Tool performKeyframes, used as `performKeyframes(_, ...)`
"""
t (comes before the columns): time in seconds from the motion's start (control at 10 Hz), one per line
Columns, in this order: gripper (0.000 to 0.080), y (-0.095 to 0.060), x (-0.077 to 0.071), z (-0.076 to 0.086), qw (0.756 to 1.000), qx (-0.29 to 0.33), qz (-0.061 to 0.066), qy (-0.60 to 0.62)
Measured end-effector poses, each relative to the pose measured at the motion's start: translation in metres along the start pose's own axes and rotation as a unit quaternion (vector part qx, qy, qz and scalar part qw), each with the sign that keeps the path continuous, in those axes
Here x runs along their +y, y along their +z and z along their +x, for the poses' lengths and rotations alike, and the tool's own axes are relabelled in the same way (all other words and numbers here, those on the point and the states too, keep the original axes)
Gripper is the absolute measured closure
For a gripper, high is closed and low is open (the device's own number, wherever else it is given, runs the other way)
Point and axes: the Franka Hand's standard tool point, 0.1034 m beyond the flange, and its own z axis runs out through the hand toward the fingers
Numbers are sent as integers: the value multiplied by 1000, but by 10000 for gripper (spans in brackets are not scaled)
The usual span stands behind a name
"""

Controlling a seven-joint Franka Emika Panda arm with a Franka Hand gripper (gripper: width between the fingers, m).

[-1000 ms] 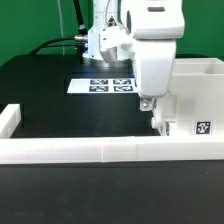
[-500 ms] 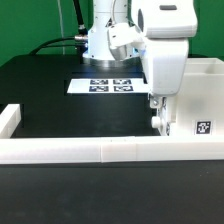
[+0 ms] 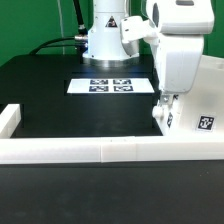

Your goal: Assemble drawer

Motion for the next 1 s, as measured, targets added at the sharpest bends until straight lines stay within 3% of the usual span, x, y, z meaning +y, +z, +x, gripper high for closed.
performKeyframes(0.3,150,1,2,-20,1000,0,-1,-10)
performKeyframes(0.6,150,-3,2,-50,1000,2,-29,-7)
performKeyframes(0.8,150,-11,-16,-57,999,3,-51,19)
performKeyframes(1.0,150,-13,-41,-53,995,6,-66,77)
